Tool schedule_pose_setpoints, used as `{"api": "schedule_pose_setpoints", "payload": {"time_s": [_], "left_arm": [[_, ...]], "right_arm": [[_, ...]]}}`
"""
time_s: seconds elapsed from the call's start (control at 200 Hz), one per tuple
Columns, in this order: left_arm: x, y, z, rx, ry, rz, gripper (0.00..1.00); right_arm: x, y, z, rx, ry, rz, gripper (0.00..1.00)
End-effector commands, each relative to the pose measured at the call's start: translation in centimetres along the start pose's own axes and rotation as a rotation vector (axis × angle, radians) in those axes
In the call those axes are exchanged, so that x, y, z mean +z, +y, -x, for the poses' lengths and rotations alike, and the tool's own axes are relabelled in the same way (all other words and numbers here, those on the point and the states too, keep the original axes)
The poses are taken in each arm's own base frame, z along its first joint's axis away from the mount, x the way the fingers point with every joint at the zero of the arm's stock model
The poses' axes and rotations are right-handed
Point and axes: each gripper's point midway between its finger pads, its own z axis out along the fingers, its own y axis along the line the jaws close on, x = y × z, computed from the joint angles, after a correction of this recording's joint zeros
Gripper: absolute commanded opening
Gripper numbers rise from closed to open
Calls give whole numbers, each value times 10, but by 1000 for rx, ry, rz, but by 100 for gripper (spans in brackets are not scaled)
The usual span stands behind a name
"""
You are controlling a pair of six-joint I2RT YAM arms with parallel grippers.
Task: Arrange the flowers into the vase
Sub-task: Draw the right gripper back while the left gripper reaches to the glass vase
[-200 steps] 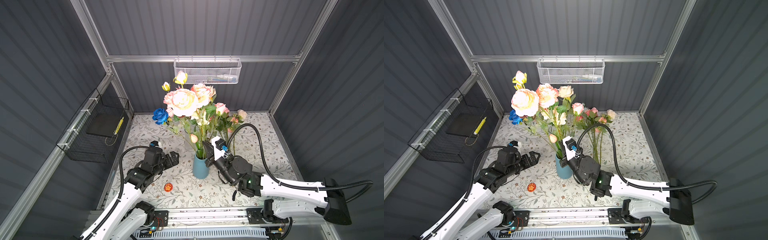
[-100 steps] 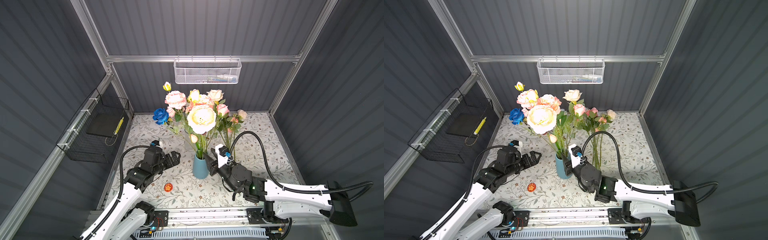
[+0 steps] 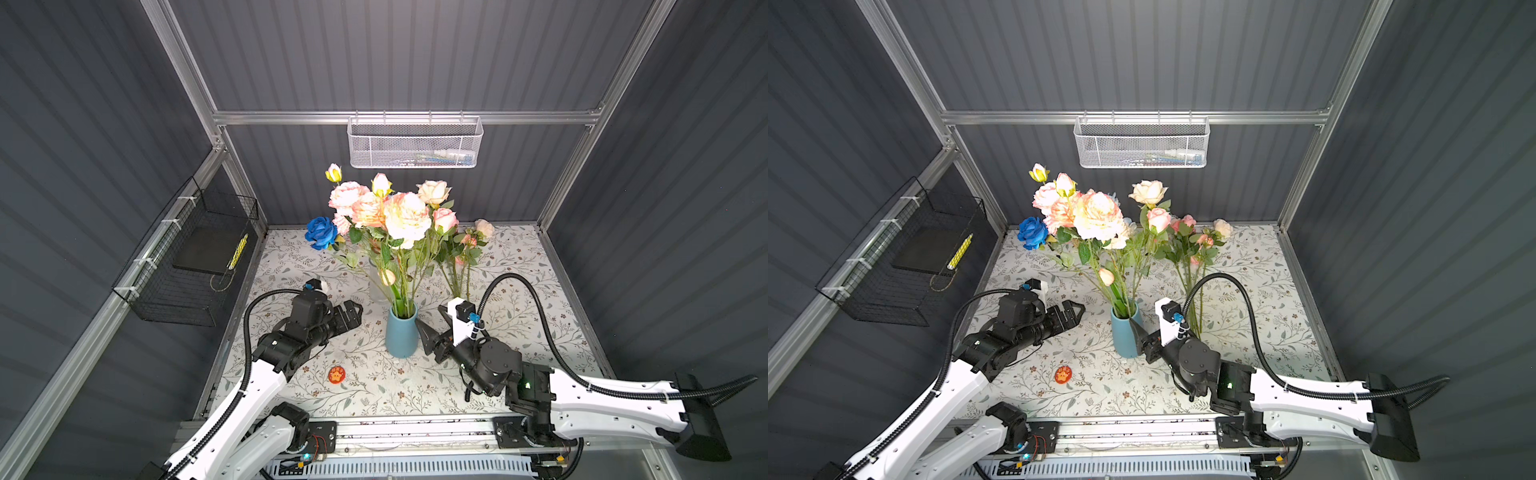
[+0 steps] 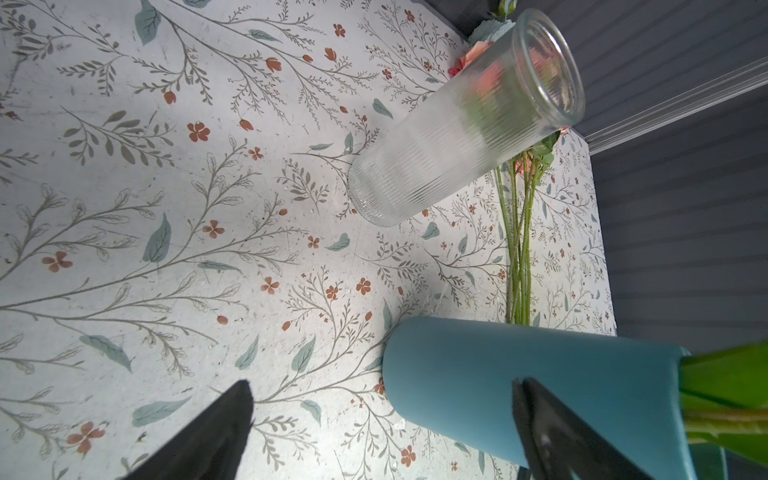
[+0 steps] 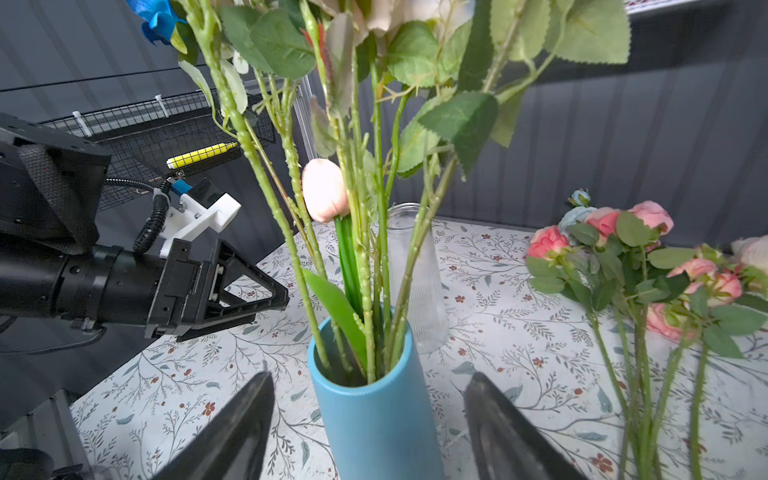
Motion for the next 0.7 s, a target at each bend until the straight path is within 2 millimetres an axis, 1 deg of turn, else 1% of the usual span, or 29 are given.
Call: {"api": "schedule_pose_setpoints", "payload": {"time_s": [0.0, 0.075, 0.175, 0.26, 0.365, 0.415, 0.485, 0.56, 0.695], "left_arm": [[6, -9, 12, -7, -25, -17, 94], [19, -11, 14, -32, -7, -25, 93], [35, -15, 25, -85, -7, -72, 94], [39, -15, 44, -119, -68, -100, 97], [36, -18, 72, -160, -169, -160, 99], [36, -20, 83, -167, -201, -174, 99], [37, -35, 97, -147, -234, -242, 99], [45, -49, 107, -127, -233, -300, 99], [69, -59, 120, -100, -207, -304, 96]], "right_arm": [[-5, -7, -15, 26, 44, -13, 76], [-8, -11, -20, 40, 51, -20, 77], [-13, -17, -24, 58, 61, -32, 78], [-17, -23, -28, 70, 69, -42, 79], [-22, -28, -31, 84, 75, -46, 79], [-25, -31, -32, 91, 73, -50, 79], [-28, -34, -31, 100, 67, -55, 79], [-30, -37, -32, 103, 66, -64, 80], [-32, -42, -34, 108, 70, -75, 80]]}}
